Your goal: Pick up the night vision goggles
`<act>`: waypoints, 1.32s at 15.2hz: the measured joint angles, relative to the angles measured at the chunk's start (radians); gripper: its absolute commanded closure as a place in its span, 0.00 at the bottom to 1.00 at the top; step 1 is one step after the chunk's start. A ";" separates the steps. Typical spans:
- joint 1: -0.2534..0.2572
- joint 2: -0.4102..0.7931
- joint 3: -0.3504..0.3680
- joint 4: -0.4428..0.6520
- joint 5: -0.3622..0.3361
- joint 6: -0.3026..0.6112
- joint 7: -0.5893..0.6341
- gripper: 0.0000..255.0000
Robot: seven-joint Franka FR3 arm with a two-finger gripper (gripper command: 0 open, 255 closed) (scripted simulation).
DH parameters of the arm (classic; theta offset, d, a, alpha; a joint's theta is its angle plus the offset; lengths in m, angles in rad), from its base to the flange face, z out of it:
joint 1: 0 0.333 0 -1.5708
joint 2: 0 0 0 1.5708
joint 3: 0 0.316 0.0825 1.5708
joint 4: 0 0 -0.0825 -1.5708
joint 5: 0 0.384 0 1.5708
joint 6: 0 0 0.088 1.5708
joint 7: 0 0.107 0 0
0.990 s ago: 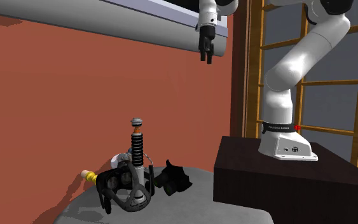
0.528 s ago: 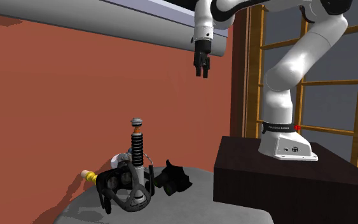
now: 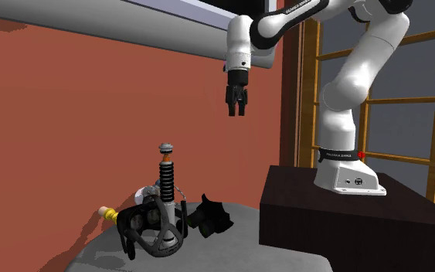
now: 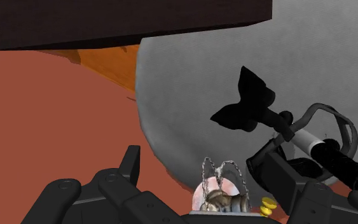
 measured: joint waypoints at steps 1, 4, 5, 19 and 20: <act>0.008 0.028 0.018 -0.007 0.007 0.035 0.019 0.00; 0.024 0.106 0.062 -0.041 0.020 0.149 0.065 0.00; 0.028 0.143 0.080 -0.038 0.020 0.182 0.085 0.00; 0.057 0.754 0.184 0.102 -0.319 0.619 0.513 0.00; 0.073 0.802 0.166 0.129 -0.361 0.636 0.549 0.00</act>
